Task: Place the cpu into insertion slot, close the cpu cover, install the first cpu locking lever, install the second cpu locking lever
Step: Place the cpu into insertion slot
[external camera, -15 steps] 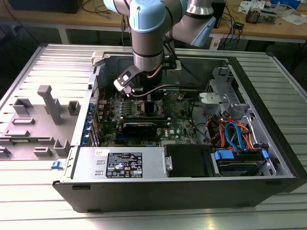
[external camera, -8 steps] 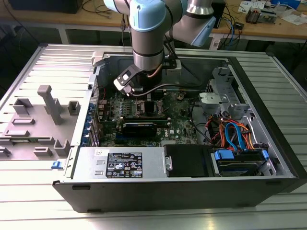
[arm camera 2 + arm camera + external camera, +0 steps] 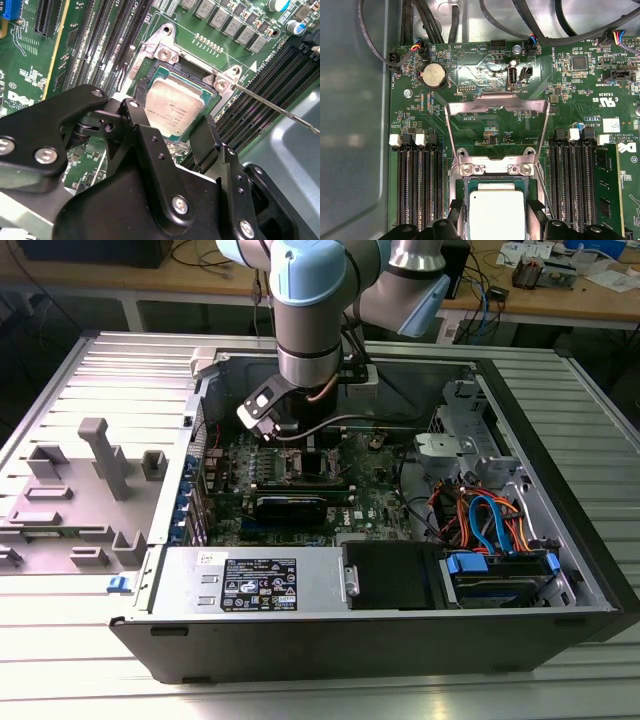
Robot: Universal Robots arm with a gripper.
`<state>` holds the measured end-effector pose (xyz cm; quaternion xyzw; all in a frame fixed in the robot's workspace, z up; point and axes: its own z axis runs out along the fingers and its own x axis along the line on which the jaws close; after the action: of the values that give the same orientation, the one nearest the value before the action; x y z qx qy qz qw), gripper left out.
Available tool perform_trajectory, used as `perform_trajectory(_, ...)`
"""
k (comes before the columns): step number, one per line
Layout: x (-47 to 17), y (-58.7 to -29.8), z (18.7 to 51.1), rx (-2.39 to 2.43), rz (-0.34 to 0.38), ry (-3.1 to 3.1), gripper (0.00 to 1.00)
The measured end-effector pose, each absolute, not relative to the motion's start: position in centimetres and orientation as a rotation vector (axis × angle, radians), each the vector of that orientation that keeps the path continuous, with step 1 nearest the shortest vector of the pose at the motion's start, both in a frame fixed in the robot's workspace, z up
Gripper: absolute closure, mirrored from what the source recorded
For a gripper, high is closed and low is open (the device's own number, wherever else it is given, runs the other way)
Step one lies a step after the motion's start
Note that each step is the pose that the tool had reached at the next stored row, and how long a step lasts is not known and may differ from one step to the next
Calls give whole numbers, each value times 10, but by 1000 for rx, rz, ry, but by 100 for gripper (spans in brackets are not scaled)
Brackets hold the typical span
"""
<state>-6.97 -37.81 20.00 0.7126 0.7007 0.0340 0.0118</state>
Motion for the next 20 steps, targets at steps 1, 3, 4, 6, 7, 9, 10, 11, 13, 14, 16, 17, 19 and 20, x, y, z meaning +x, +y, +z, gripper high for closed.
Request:
perform_trajectory(1,-70,-378,200,2222,106,2185,40)
perform_trajectory(3,-70,-378,200,2222,106,2185,40)
perform_trajectory(4,-70,-378,200,2222,106,2185,40)
perform_trajectory(6,-70,-378,200,2222,106,2185,40)
perform_trajectory(7,-70,-378,200,2222,106,2185,40)
perform_trajectory(9,-70,-378,200,2222,106,2185,40)
perform_trajectory(10,-70,-378,200,2222,106,2185,40)
perform_trajectory(11,-70,-378,200,2222,106,2185,40)
perform_trajectory(13,-70,-378,200,2222,106,2185,32)
perform_trajectory(14,-70,-378,200,2222,106,2185,32)
perform_trajectory(16,-70,-378,201,2222,105,2185,32)
perform_trajectory(17,-70,-378,203,2222,105,2185,32)
perform_trajectory(19,-70,-378,205,2222,106,2185,32)
perform_trajectory(20,-70,-378,205,2222,106,2185,32)
